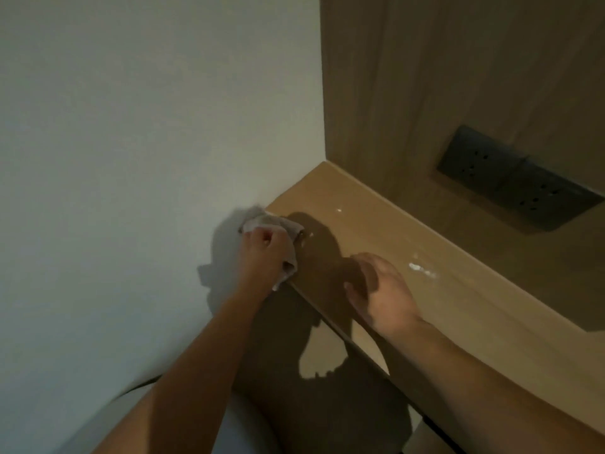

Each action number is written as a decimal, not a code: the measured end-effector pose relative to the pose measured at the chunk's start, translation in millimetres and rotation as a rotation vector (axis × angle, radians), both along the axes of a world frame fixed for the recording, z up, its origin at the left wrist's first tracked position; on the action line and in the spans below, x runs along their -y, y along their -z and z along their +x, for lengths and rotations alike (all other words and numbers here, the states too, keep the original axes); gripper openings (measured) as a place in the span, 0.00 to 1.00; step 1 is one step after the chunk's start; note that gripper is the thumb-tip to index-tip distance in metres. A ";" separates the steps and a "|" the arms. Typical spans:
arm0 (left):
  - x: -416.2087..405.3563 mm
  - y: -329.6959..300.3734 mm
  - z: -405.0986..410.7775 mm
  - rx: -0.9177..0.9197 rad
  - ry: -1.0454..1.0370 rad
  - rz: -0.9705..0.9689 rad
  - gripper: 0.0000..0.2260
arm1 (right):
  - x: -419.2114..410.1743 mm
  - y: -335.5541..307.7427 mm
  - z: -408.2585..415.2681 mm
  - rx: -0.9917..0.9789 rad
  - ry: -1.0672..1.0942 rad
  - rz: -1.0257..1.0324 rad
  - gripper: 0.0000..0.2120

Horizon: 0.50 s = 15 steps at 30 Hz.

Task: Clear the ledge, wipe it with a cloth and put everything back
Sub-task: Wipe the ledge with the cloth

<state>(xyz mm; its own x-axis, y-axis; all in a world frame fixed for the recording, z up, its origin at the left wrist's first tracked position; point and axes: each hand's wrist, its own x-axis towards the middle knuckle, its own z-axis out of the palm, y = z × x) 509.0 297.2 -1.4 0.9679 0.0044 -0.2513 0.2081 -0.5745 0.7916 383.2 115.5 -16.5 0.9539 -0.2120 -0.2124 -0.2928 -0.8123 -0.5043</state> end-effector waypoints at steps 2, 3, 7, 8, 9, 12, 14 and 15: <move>-0.3 49.2 14.1 -0.042 0.295 0.386 0.26 | 11.3 20.9 3.2 -0.021 0.056 -0.114 0.32; 0.0 66.9 20.9 -0.001 0.420 0.541 0.31 | 14.8 30.0 2.9 -0.033 0.078 -0.152 0.33; 4.1 74.5 44.9 0.188 0.358 0.608 0.31 | 15.2 64.6 -5.8 -0.045 0.099 -0.259 0.31; 4.3 73.7 50.2 0.223 0.363 0.616 0.30 | 14.6 71.6 -7.5 -0.030 0.107 -0.279 0.30; 2.6 77.9 56.1 0.237 0.376 0.611 0.29 | 14.6 76.8 -8.0 -0.007 0.119 -0.291 0.29; -0.4 90.1 61.4 0.247 0.370 0.530 0.33 | 14.9 84.0 -6.6 0.038 0.140 -0.307 0.28; 1.6 95.7 65.9 0.258 0.338 0.526 0.36 | 16.3 86.0 -5.1 0.053 0.132 -0.315 0.28; 3.9 96.9 69.7 0.261 0.333 0.539 0.36 | 16.8 87.2 -5.0 0.057 0.129 -0.318 0.27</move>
<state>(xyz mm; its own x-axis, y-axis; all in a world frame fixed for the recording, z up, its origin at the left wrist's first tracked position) 578.7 293.3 -98.3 0.9679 -0.2452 -0.0561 -0.2067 -0.9025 0.3777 378.2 98.7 -103.7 0.9234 -0.3785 -0.0638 -0.3820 -0.8898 -0.2498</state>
